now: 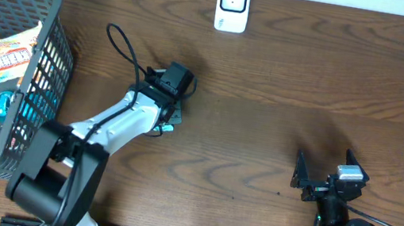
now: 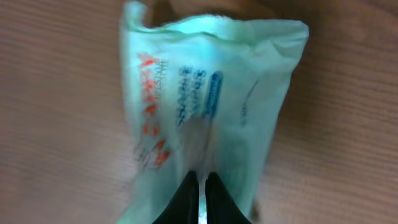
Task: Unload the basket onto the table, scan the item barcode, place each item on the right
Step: 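Lift the green wipes pack out and place it on the table, then reach the left gripper into the basket and grasp the dark green tin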
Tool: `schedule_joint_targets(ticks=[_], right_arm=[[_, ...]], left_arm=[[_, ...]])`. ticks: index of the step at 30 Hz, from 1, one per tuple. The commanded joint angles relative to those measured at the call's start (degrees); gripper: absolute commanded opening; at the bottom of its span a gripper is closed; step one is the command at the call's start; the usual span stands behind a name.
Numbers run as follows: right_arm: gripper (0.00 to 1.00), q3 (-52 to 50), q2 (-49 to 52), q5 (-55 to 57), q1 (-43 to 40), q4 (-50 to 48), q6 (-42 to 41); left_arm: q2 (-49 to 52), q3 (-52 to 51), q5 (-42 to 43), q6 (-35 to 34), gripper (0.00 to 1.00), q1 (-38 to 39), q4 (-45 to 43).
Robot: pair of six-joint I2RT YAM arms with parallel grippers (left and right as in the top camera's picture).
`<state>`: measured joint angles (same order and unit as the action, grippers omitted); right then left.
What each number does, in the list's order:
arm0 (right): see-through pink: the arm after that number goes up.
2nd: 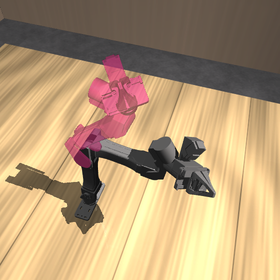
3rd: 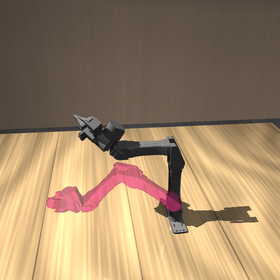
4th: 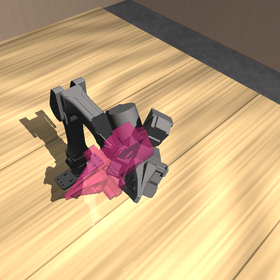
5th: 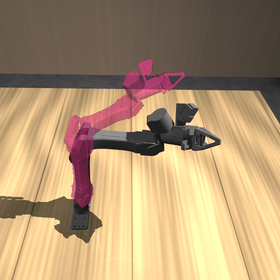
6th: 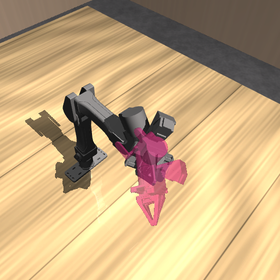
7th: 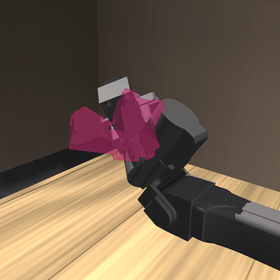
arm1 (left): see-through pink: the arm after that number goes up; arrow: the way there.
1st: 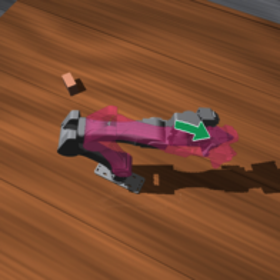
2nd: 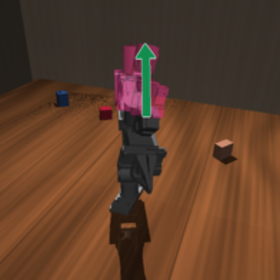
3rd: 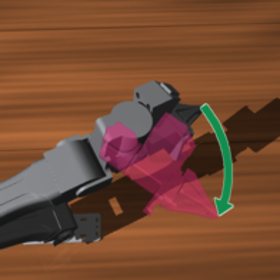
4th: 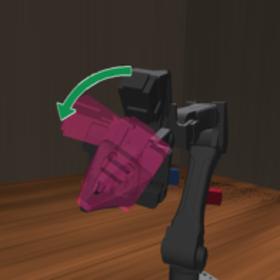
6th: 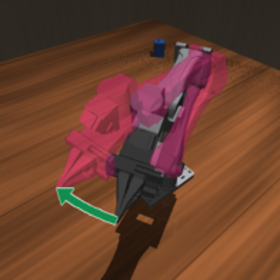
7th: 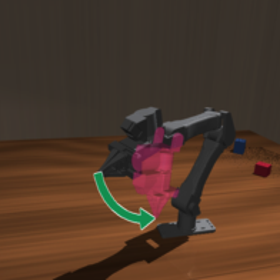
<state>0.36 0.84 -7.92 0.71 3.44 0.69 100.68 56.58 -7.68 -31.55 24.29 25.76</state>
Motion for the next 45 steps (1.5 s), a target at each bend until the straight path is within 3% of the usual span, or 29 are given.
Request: schedule_joint_targets(ticks=[1,4,6,9,11,13,15,17,22,25,28,30,35,39,42,45], right_arm=[[0.99,0.0,-0.5,0.1,0.6,0.2,0.2],[0.99,0.0,-0.5,0.1,0.6,0.2,0.2],[0.99,0.0,-0.5,0.1,0.6,0.2,0.2],[0.99,0.0,-0.5,0.1,0.6,0.2,0.2],[0.99,0.0,-0.5,0.1,0.6,0.2,0.2],[0.99,0.0,-0.5,0.1,0.6,0.2,0.2],[0.99,0.0,-0.5,0.1,0.6,0.2,0.2],[0.99,0.0,-0.5,0.1,0.6,0.2,0.2],[0.99,0.0,-0.5,0.1,0.6,0.2,0.2],[0.99,0.0,-0.5,0.1,0.6,0.2,0.2],[0.99,0.0,-0.5,0.1,0.6,0.2,0.2],[0.99,0.0,-0.5,0.1,0.6,0.2,0.2],[0.99,0.0,-0.5,0.1,0.6,0.2,0.2],[0.99,0.0,-0.5,0.1,0.6,0.2,0.2],[0.99,0.0,-0.5,0.1,0.6,0.2,0.2],[0.99,0.0,-0.5,0.1,0.6,0.2,0.2]], left_arm=[[2.8,-1.5,4.6,-0.7,0.07,-0.6,-2.0],[3.7,-1.6,4.7,-0.4,0.08,-0.6,-2.2],[2.3,-1.1,4.4,1.0,0.17,-0.6,-1.4],[-2.6,1.2,0.0,1.3,0.4,-0.6,3.4],[-7.3,3.4,-1.9,2.2,0.7,-0.6,7.0],[-12.6,5.6,-2.0,4.3,0.78,-0.6,9.9],[-17.9,7.0,-2.0,5.1,0.94,-0.6,11.4],[-22.8,7.2,-2.0,6.1,1.0,-0.6,11.3],[-35.1,7.3,-2.2,10.5,0.98,-0.9,11.3],[-41.7,8.9,-9.6,12.4,0.98,-2.6,11.9],[-46.4,11.9,-16.5,10.9,0.98,-8.1,12.0],[-47.9,14.2,-16.6,10.3,0.98,-13.8,12.1],[-47.3,18.1,-15.7,-0.5,0.98,-32.9,18.6],[-43.6,17.7,-9.1,-14.6,0.98,-47.9,26.7],[-39.3,17.5,-3.7,-21.9,0.98,-55.7,31.8],[-34.8,17.5,0.2,-23.6,0.98,-60.7,34.3]])
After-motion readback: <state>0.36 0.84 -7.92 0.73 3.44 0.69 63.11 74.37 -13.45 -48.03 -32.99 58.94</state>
